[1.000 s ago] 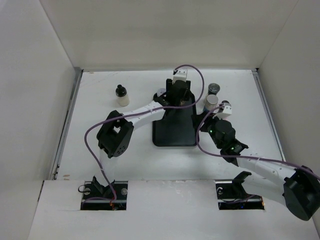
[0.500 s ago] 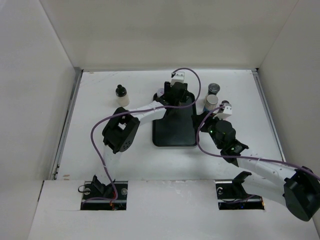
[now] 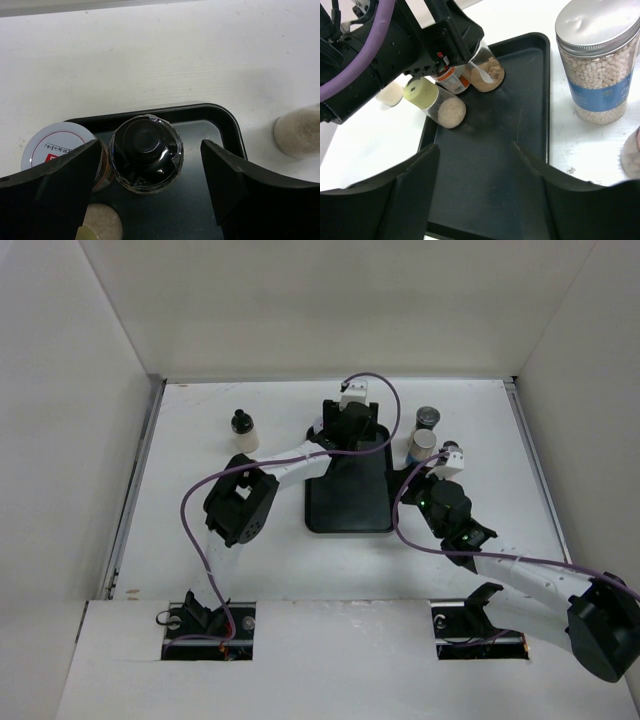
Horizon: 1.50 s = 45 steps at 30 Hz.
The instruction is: Organize the condiment bottles
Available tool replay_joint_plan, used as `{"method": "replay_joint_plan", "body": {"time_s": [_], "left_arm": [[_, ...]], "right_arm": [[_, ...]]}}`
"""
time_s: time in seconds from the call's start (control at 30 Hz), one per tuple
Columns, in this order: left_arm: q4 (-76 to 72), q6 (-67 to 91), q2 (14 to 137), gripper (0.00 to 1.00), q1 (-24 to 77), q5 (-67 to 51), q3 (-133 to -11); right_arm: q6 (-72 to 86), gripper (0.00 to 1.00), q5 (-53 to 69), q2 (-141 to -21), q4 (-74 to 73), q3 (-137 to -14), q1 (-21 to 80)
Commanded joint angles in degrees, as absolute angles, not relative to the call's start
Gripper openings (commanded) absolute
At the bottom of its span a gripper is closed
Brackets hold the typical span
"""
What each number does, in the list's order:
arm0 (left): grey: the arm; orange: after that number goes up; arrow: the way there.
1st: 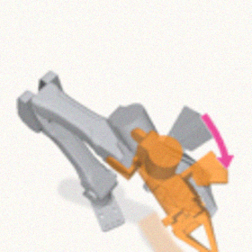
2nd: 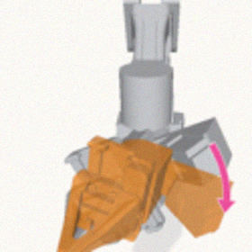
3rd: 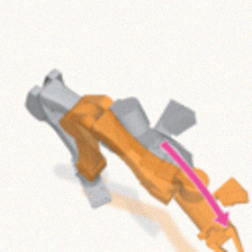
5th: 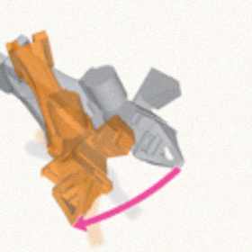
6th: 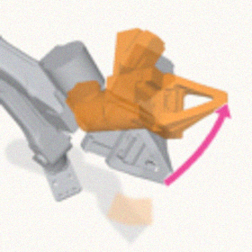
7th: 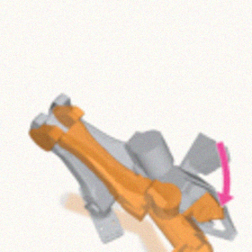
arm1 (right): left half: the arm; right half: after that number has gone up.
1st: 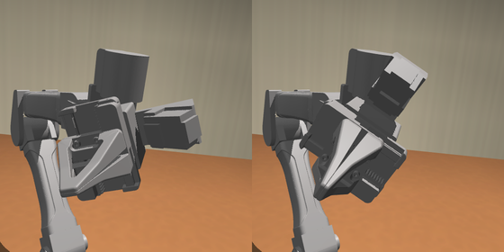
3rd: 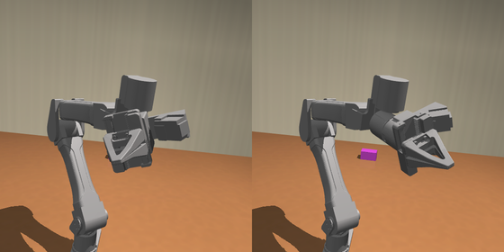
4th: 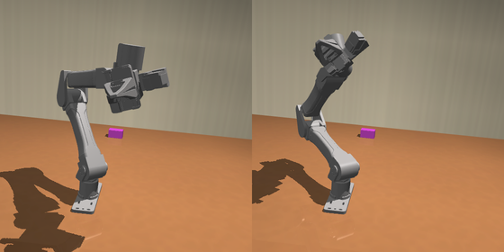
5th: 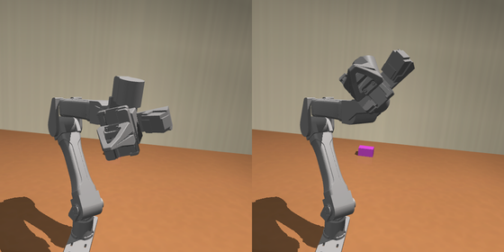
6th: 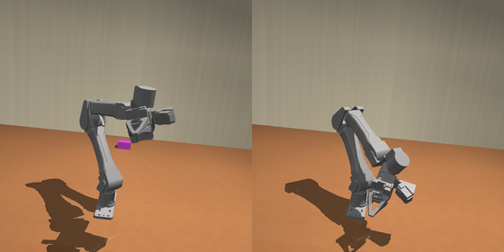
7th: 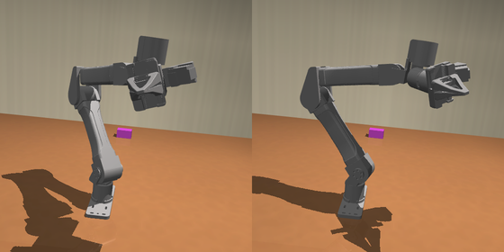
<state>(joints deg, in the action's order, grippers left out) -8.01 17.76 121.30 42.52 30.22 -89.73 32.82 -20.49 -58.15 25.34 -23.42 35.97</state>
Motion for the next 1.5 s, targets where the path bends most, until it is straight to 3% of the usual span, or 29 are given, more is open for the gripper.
{"method": "replay_joint_plan", "body": {"time_s": [0.0,0.17,0.3,0.4,0.6,0.7,1.1,1.47], "left_arm": [[-11.1,17.6,114.7,0.81,43.0,30.1,-91.0],[-11.0,17.8,108.3,0.82,42.9,28.3,-90.2],[-9.6,18.3,101.2,0.81,40.9,29.3,-85.6],[-6.3,19.8,96.4,0.81,37.6,31.2,-80.7],[-2.5,23.7,89.7,0.81,26.4,32.3,-69.1],[-2.1,24.4,90.3,0.80,22.6,32.1,-66.4],[-5.2,25.8,98.8,0.76,15.9,31.7,-65.6],[-7.0,24.9,102.6,0.72,13.1,30.2,-69.0]], "right_arm": [[32.9,0.57,-19.7,-57.3,28.8,-23.6,35.8],[32.7,0.37,-18.7,-58.1,29.0,-23.8,35.8],[32.6,0.32,-18.6,-59.0,28.9,-24.1,35.8],[32.5,0.38,-18.6,-59.4,29.0,-24.3,36.0],[32.5,0.69,-17.1,-61.7,29.1,-25.1,36.3],[32.6,0.77,-16.2,-63.3,29.4,-25.6,36.3],[32.4,0.81,-14.6,-65.5,29.3,-26.7,37.1],[32.2,0.79,-14.1,-67.9,28.8,-27.9,37.9]]}}
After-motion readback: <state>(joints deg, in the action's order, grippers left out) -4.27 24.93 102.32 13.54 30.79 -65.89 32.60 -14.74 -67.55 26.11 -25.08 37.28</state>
